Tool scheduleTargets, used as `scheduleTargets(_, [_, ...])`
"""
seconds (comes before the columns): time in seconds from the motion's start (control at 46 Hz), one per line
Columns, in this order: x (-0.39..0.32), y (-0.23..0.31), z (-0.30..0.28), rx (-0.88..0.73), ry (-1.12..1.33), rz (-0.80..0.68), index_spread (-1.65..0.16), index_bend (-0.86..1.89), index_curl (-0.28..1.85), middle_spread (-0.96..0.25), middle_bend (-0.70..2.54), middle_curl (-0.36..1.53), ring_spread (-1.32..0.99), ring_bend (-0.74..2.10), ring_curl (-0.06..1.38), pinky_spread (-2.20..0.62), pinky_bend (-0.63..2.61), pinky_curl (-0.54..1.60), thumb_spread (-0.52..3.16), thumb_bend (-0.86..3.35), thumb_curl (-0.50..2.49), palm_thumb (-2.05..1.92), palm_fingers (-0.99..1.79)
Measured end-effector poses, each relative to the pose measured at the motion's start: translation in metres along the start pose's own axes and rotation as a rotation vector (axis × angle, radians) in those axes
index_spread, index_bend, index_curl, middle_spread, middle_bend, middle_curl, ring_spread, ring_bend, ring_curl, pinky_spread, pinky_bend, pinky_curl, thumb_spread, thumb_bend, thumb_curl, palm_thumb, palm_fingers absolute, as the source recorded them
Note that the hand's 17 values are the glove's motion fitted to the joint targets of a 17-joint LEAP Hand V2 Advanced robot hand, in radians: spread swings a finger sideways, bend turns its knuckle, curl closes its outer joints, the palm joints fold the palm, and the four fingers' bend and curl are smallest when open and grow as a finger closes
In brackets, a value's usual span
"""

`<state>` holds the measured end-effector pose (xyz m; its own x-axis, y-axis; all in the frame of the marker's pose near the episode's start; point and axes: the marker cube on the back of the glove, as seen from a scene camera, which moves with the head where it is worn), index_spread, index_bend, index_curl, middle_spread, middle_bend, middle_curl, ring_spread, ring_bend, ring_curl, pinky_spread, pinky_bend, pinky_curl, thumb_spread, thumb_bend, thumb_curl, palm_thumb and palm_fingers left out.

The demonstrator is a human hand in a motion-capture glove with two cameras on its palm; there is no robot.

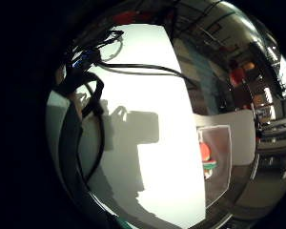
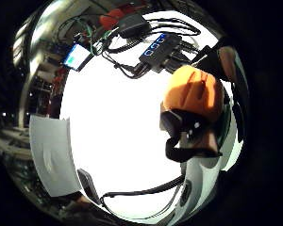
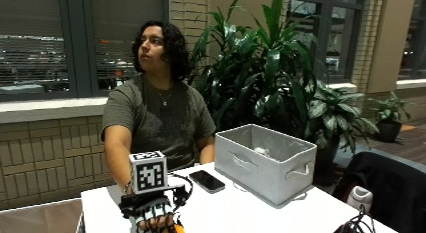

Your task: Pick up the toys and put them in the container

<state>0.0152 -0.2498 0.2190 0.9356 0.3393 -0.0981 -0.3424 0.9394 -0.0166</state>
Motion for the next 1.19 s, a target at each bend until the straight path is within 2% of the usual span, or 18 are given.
scheduleTargets(0.152, [-0.016, 0.031, -0.05, 0.195, -0.012, -0.161, -0.38, 0.44, 0.64, -0.63, 1.57, 1.33, -0.67, 1.74, 0.97, -0.52, 1.41, 0.78, 1.36, 0.09, 0.33, 0.4, 0.6])
scheduleTargets(0.304, [-0.076, 0.098, -0.158, 0.383, -0.134, -0.317, -0.38, 0.49, 0.66, -0.63, 1.59, 1.36, -0.7, 1.75, 1.02, -0.53, 1.45, 0.83, 1.39, 0.09, 0.31, 0.44, 0.57])
scheduleTargets(0.369, [-0.108, 0.119, -0.206, 0.453, -0.199, -0.434, -0.38, 0.51, 0.67, -0.63, 1.6, 1.37, -0.7, 1.75, 1.03, -0.53, 1.45, 0.84, 1.4, 0.09, 0.3, 0.44, 0.56])
scheduleTargets(0.413, [-0.128, 0.129, -0.235, 0.478, -0.258, -0.58, -0.38, 0.52, 0.67, -0.63, 1.61, 1.37, -0.71, 1.75, 1.04, -0.53, 1.46, 0.85, 1.4, 0.09, 0.3, 0.45, 0.55])
scheduleTargets(0.521, [-0.177, 0.17, -0.291, 0.479, -0.49, -1.16, -0.38, 0.55, 0.68, -0.62, 1.62, 1.38, -0.72, 1.74, 1.05, -0.53, 1.46, 0.87, 1.4, 0.08, 0.28, 0.45, 0.54])
scheduleTargets(0.543, [-0.188, 0.175, -0.3, 0.475, -0.52, -1.229, -0.38, 0.56, 0.68, -0.62, 1.62, 1.39, -0.72, 1.74, 1.06, -0.53, 1.46, 0.87, 1.4, 0.08, 0.28, 0.45, 0.54])
scheduleTargets(0.565, [-0.2, 0.176, -0.308, 0.473, -0.529, -1.237, -0.38, 0.56, 0.68, -0.62, 1.62, 1.39, -0.72, 1.74, 1.06, -0.53, 1.46, 0.87, 1.4, 0.08, 0.28, 0.45, 0.54])
scheduleTargets(0.587, [-0.212, 0.173, -0.314, 0.473, -0.515, -1.177, -0.38, 0.56, 0.68, -0.62, 1.62, 1.39, -0.72, 1.74, 1.06, -0.53, 1.47, 0.88, 1.4, 0.08, 0.28, 0.45, 0.54])
scheduleTargets(0.652, [-0.25, 0.155, -0.324, 0.453, -0.448, -0.897, -0.38, 0.57, 0.68, -0.62, 1.63, 1.39, -0.72, 1.73, 1.07, -0.52, 1.47, 0.89, 1.4, 0.07, 0.27, 0.45, 0.53])
scheduleTargets(0.76, [-0.289, 0.126, -0.318, 0.37, -0.487, -0.784, -0.38, 0.58, 0.69, -0.61, 1.63, 1.4, -0.72, 1.73, 1.08, -0.52, 1.47, 0.9, 1.4, 0.05, 0.25, 0.43, 0.52])
scheduleTargets(0.891, [-0.311, 0.112, -0.296, 0.264, -0.502, -0.77, -0.38, 0.6, 0.69, -0.62, 1.57, 1.43, -0.72, 1.75, 1.1, -0.52, 1.51, 0.92, 1.4, 0.04, 0.25, 0.43, 0.44])
scheduleTargets(0.934, [-0.307, 0.113, -0.293, 0.229, -0.5, -0.789, -0.37, 0.53, 0.67, -0.61, 1.5, 1.4, -0.72, 1.78, 1.1, -0.53, 1.56, 0.93, 1.36, 0.0, 0.24, 0.38, 0.37])
scheduleTargets(1.043, [-0.272, 0.123, -0.294, 0.196, -0.448, -0.814, -0.37, 0.4, 0.65, -0.57, 1.23, 1.25, -0.7, 1.73, 1.09, -0.51, 1.59, 0.92, 1.24, -0.07, 0.22, 0.18, 0.19])
scheduleTargets(1.195, [-0.201, 0.125, -0.286, 0.191, -0.249, -0.777, -0.4, 0.37, 0.59, -0.49, 0.86, 1.07, -0.57, 1.52, 0.93, -0.43, 1.36, 0.75, 1.17, -0.07, 0.2, -0.02, 0.13])
